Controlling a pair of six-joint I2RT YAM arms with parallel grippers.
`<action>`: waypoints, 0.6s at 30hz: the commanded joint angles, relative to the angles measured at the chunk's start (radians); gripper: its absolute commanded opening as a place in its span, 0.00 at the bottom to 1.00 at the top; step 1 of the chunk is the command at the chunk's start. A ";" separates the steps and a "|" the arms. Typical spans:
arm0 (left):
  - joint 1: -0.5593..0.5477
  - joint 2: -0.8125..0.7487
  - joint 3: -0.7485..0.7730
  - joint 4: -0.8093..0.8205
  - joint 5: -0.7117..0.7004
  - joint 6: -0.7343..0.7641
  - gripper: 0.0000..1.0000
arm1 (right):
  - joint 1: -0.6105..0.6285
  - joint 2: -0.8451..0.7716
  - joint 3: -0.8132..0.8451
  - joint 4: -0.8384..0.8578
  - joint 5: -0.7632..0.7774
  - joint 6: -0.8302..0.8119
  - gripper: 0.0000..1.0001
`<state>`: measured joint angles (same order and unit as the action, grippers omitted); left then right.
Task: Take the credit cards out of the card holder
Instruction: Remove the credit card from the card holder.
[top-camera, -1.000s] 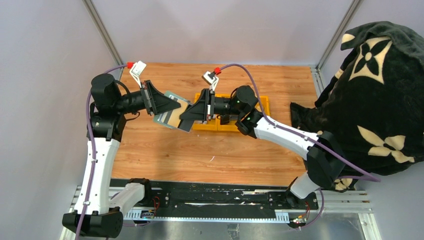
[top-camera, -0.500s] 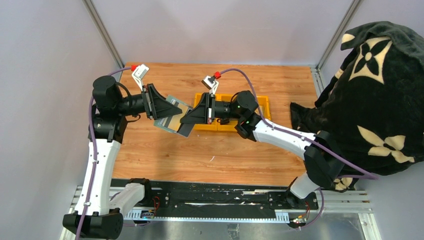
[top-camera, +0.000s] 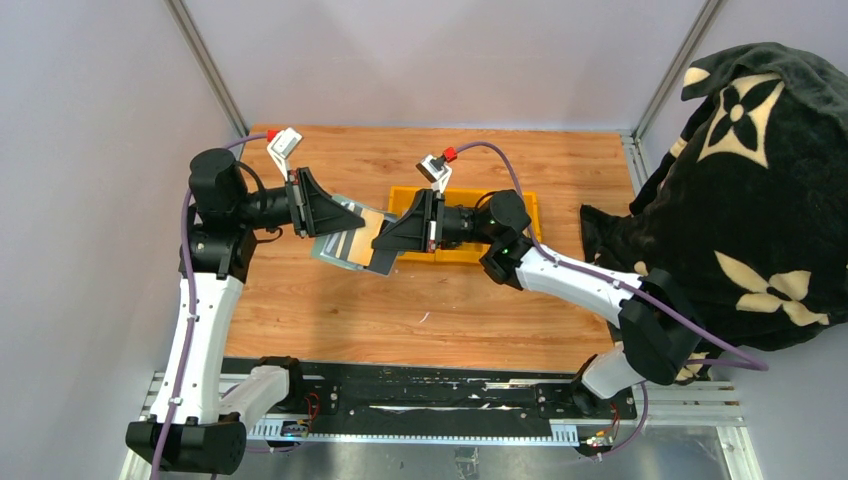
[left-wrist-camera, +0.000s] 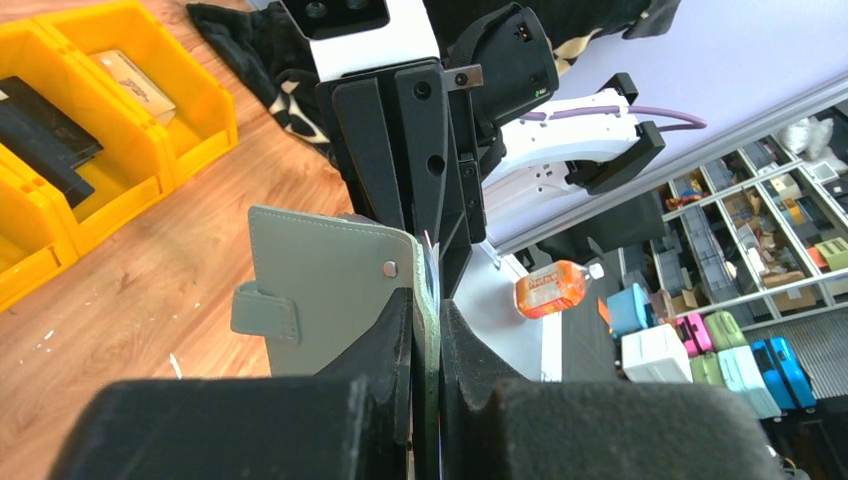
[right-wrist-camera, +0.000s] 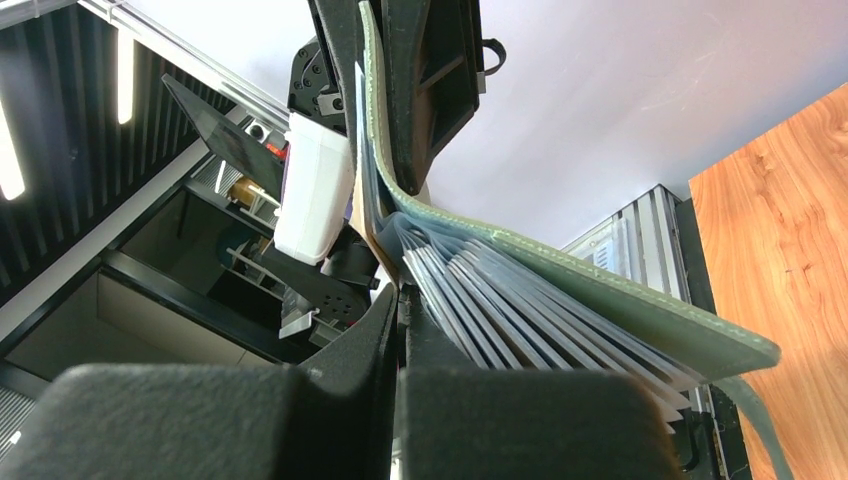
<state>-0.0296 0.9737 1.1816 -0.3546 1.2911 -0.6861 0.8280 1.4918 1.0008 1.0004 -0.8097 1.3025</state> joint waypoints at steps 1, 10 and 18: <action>-0.008 -0.004 0.046 0.028 0.039 -0.039 0.05 | -0.018 -0.016 -0.021 0.024 0.010 -0.001 0.00; -0.003 -0.004 0.037 0.148 -0.010 -0.149 0.00 | 0.031 0.000 0.018 -0.060 -0.004 -0.071 0.00; -0.003 -0.011 0.038 0.211 -0.026 -0.215 0.00 | 0.070 0.025 0.023 -0.095 0.037 -0.100 0.00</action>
<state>-0.0296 0.9791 1.1828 -0.2668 1.2686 -0.8192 0.8574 1.4899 1.0130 0.9974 -0.7708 1.2560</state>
